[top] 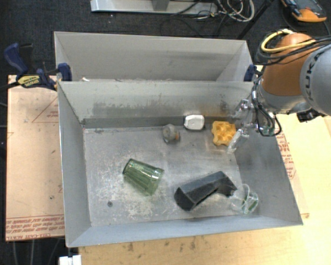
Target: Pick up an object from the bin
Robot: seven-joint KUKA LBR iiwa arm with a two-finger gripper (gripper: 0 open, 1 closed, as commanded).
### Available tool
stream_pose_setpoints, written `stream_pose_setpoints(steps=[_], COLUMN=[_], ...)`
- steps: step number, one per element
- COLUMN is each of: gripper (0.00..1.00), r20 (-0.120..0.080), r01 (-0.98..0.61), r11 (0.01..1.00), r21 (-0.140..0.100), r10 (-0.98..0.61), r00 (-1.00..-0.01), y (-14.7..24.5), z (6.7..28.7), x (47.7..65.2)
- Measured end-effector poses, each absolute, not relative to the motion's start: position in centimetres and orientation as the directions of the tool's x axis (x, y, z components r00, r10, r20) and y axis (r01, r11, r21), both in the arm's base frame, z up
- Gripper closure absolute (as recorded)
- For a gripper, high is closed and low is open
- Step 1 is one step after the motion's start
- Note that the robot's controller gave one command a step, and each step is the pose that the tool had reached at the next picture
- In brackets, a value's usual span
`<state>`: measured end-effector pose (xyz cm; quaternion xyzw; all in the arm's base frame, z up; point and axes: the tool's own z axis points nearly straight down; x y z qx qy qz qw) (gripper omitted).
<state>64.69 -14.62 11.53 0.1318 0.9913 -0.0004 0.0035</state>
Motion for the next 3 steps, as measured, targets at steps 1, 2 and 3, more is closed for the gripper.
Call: stream_pose_setpoints(steps=[1, 2, 3], gripper=[1.0, 1.0, 1.0], r20=[0.002, 0.002, 0.002], r01=[0.572, 0.572, 0.571], r11=[0.821, 0.82, 0.821], r21=[0.006, 0.006, 0.005], r10=[0.572, 0.572, 0.571], r00=[-0.821, -0.821, -0.821], y=[-13.55, -13.55, -13.52], z=[8.2, 8.2, 8.31], x=[65.1, 65.1, 65.08])
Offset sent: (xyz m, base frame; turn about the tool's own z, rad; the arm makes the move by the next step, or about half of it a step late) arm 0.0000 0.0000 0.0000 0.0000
